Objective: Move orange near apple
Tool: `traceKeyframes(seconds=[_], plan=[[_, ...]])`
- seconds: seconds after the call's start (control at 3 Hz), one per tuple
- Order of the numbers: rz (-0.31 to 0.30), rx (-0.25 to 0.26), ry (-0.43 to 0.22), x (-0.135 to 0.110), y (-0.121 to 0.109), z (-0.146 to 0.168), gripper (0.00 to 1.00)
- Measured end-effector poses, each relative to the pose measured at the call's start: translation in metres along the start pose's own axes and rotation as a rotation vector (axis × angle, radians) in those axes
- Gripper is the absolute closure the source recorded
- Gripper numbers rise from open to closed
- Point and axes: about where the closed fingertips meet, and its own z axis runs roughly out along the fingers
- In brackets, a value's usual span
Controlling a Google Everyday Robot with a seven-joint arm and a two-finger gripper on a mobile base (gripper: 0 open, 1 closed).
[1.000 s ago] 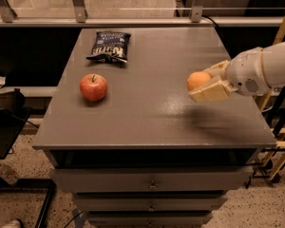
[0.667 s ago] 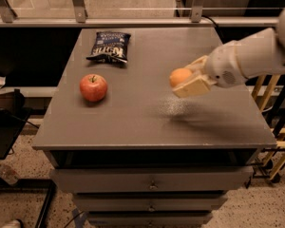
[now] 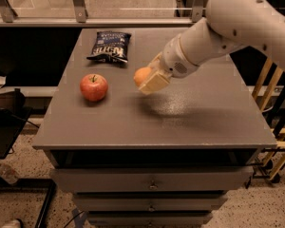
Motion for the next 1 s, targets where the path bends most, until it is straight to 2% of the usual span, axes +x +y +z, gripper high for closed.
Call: traceKeyframes(seconds=[0.67, 1.0], plan=[[-0.081, -0.119, 0.104, -0.025, 0.008, 0.054, 1.0], [-0.103, -0.164, 0.119, -0.035, 0.014, 0.068, 1.0]])
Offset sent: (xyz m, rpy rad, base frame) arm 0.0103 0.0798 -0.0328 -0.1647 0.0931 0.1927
